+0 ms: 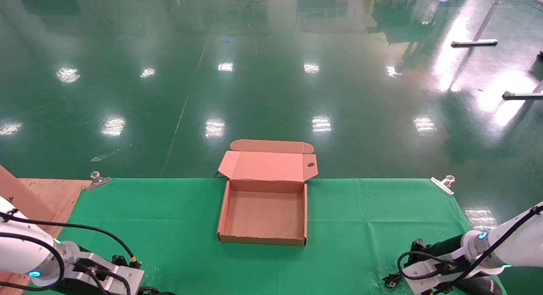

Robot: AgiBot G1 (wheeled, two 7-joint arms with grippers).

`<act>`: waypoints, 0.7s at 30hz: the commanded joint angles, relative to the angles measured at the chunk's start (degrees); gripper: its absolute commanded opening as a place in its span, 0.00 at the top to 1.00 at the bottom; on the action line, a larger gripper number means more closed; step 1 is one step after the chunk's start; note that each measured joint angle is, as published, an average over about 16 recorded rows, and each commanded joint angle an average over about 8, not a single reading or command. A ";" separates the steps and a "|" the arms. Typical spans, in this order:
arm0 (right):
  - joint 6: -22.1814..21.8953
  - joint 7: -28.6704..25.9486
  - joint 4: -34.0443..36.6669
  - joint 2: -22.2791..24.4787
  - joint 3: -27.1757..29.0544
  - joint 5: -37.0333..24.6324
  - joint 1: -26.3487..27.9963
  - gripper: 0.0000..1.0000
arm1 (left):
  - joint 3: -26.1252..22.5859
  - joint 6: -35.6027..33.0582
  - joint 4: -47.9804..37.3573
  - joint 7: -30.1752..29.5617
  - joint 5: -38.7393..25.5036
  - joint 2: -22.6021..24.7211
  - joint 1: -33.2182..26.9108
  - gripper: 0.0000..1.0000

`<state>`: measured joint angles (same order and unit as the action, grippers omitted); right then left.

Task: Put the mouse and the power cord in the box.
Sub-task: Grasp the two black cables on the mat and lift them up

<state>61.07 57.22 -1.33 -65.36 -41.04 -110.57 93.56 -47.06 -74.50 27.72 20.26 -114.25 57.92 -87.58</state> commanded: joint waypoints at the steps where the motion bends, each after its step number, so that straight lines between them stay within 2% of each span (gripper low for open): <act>1: 0.05 0.14 0.10 0.20 0.09 0.12 0.22 1.00 | 0.19 -0.53 0.37 -0.11 0.29 -0.35 -0.37 1.00; 8: 4.48 0.87 -0.80 2.18 1.77 2.55 4.99 1.00 | 1.32 -3.66 6.85 -3.08 1.47 -2.42 -3.31 1.00; 15: 11.62 -0.05 -2.27 3.51 3.49 5.09 11.92 1.00 | 2.45 -6.55 18.21 -10.09 1.73 -4.21 -6.33 1.00; 21: 14.46 -2.82 -3.86 1.54 3.94 5.75 16.49 1.00 | 4.15 -6.14 24.04 -15.93 2.26 -3.44 -9.32 1.00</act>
<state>74.23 54.04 -5.24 -64.82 -37.30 -105.13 109.60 -43.03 -79.94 49.64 5.94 -112.02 55.26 -97.13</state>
